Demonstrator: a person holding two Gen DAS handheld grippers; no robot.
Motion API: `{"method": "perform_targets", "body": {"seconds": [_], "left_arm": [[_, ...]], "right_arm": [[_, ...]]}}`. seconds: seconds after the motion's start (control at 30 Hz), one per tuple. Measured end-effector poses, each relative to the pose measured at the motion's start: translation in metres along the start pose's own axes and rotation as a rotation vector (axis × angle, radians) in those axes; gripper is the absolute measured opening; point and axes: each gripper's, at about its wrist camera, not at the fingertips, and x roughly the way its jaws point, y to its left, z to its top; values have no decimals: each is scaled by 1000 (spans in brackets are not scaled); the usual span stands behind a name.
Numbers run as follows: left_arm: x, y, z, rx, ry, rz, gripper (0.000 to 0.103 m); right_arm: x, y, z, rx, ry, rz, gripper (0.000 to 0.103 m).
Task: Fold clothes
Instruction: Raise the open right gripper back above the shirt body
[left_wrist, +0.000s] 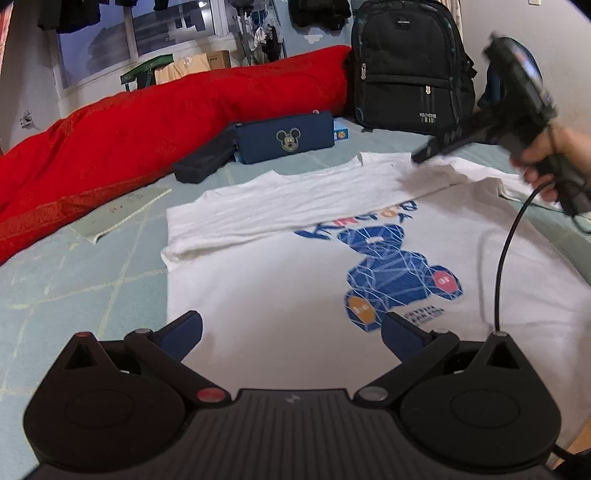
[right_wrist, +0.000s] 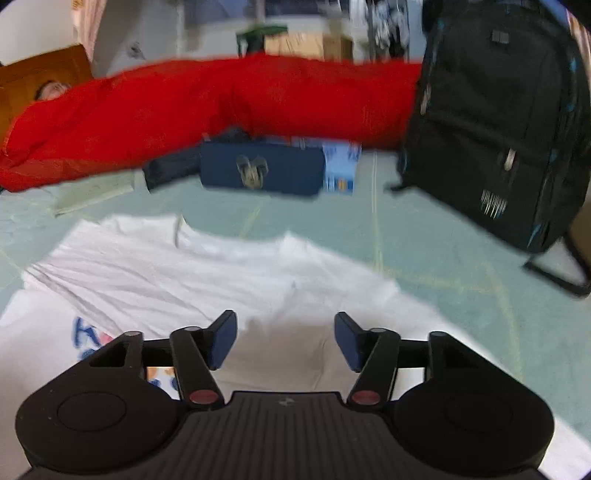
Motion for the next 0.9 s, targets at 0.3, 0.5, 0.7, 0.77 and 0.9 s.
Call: {"method": "perform_targets", "body": {"seconds": [0.3, 0.5, 0.7, 0.77, 0.9], "left_arm": [[77, 41, 58, -9, -93, -13, 102], [140, 70, 50, -190, 36, -46, 102], [131, 103, 25, -297, 91, 17, 102], [121, 110, 29, -305, 58, 27, 102], [109, 111, 49, -301, -19, -18, 102]], "right_arm": [[17, -4, -23, 54, 16, 54, 102], [23, 4, -28, 32, 4, 21, 103], [25, 2, -30, 57, -5, 26, 103], [25, 4, -29, 56, -5, 20, 103], [18, 5, -25, 66, 12, 18, 103]]}}
